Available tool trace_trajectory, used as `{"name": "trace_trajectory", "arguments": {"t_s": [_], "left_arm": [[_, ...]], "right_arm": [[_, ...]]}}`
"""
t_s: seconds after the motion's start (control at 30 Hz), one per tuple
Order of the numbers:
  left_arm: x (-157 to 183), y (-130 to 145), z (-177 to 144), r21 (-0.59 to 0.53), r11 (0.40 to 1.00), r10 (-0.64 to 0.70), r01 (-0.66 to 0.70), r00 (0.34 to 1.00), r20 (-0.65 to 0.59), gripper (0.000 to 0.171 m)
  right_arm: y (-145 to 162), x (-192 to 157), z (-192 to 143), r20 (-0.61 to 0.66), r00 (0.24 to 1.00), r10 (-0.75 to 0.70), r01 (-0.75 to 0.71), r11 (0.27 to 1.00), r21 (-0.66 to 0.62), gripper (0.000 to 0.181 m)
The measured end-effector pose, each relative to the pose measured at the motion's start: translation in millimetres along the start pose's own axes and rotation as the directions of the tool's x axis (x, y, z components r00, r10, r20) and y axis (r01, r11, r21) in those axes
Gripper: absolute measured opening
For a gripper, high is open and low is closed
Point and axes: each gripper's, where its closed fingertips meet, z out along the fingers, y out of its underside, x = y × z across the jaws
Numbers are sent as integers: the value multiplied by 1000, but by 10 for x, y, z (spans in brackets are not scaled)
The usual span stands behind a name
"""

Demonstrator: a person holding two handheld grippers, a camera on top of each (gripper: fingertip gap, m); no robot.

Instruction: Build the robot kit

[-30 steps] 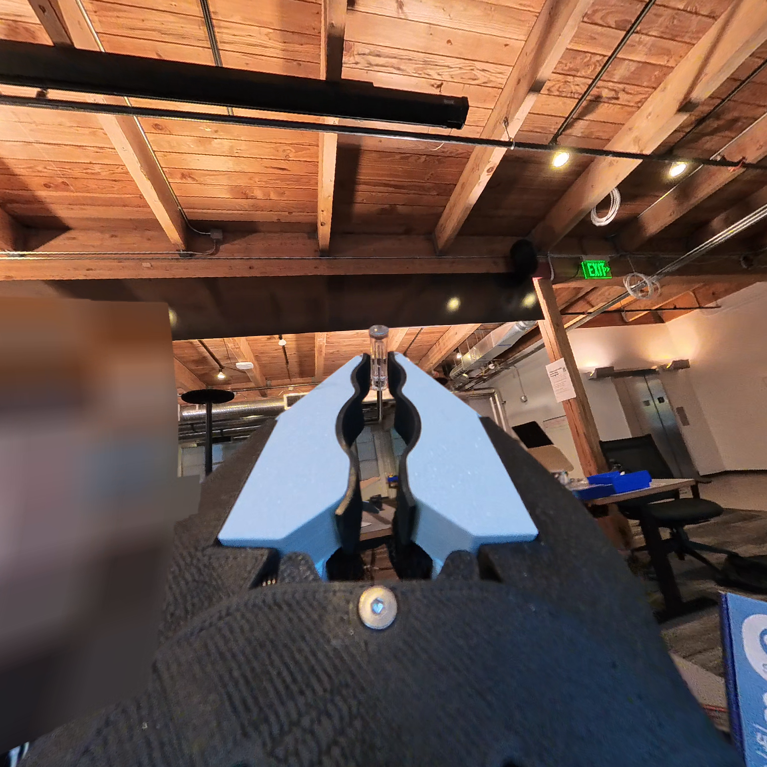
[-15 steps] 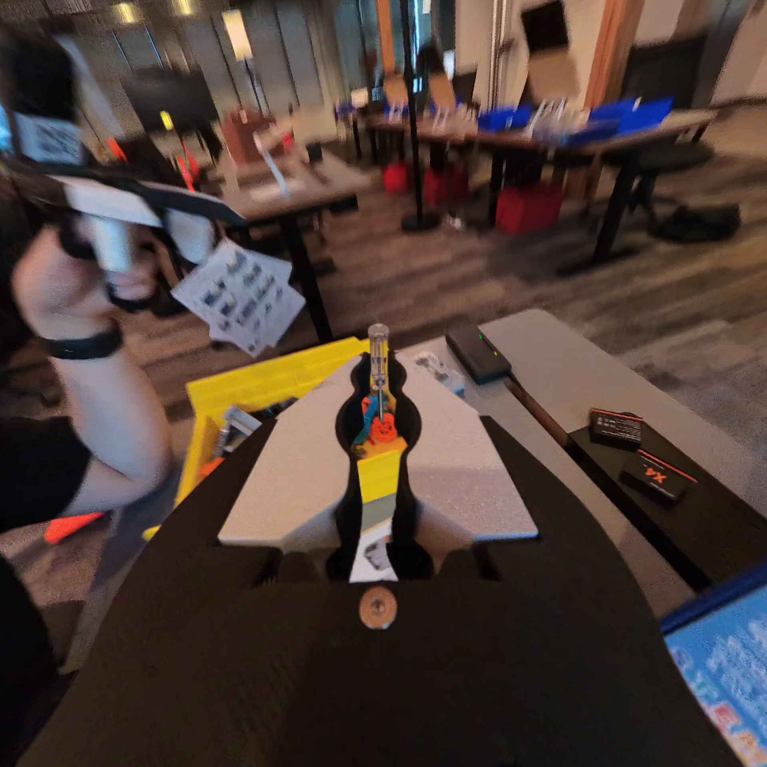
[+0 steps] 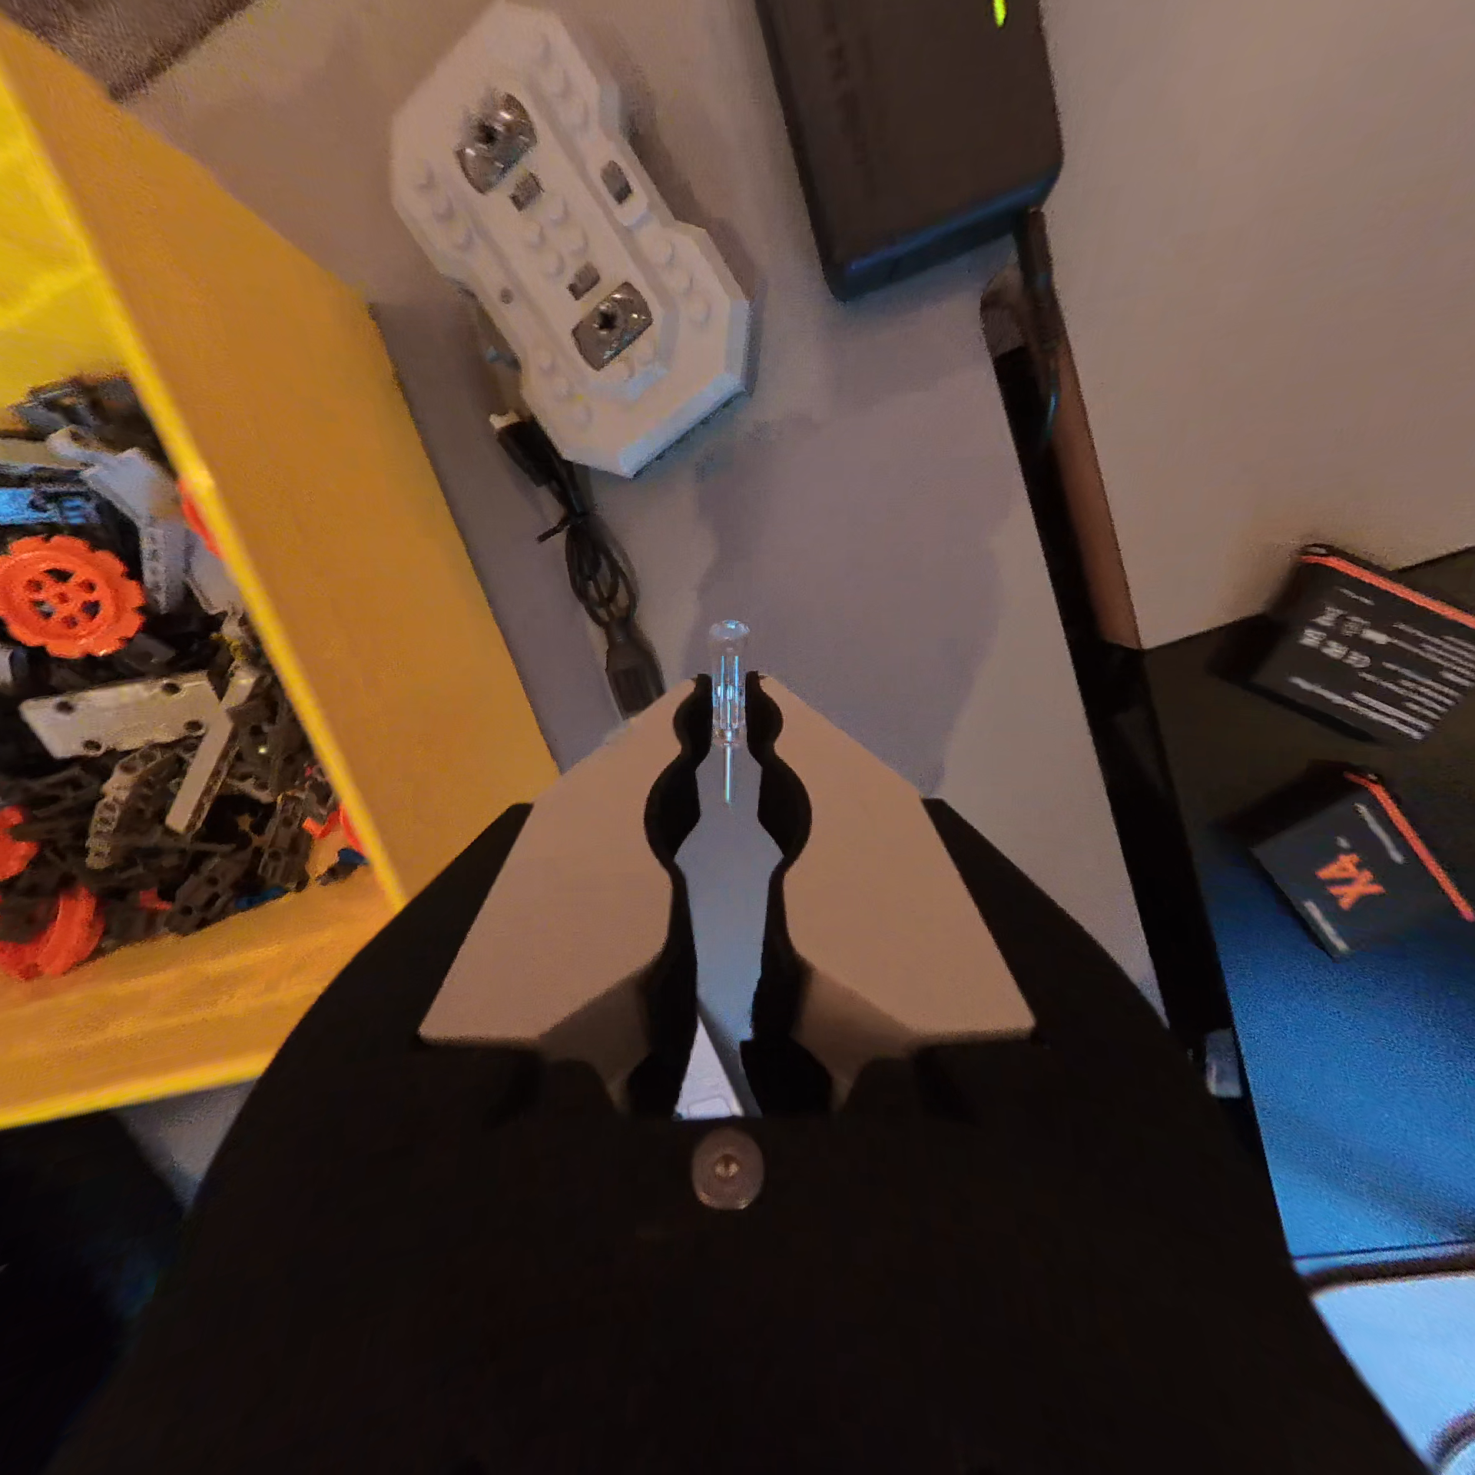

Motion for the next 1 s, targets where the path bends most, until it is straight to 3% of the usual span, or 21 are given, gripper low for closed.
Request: {"name": "trace_trajectory", "arguments": {"t_s": [0.2, 0.4, 0.57, 0.7, 0.8, 0.9, 1.0], "left_arm": [[-58, -54, -25, 34, 999, -19, 18, 1000, 22, 65], [-45, -49, -46, 31, 999, -12, 11, 1000, 20, 65], [-33, -90, -64, 57, 998, -20, 19, 1000, 12, 66], [-51, -105, -95, 69, 997, -21, 20, 1000, 20, 67], [-57, -126, -129, 83, 996, -30, 28, 999, 16, 68], [-52, -154, -191, 102, 994, -26, 24, 1000, 17, 68], [-40, -213, -285, 141, 990, -24, 23, 1000, 8, 68]], "right_arm": [[-141, 14, 397, -6, 998, 69, -69, 992, -105, 6], [-146, 4, 587, -19, 997, 72, -74, 982, -173, 6], [-168, 19, 662, -62, 998, 27, -36, 986, -161, 8], [-181, 1, 659, -51, 999, 11, -19, 989, -149, 21], [-290, 19, 458, -52, 999, -8, 4, 997, -72, 24], [-531, 59, -88, -123, 992, -25, 43, 988, 147, 24], [-694, -57, -892, -305, 948, -95, 227, 872, 434, 26]]}}
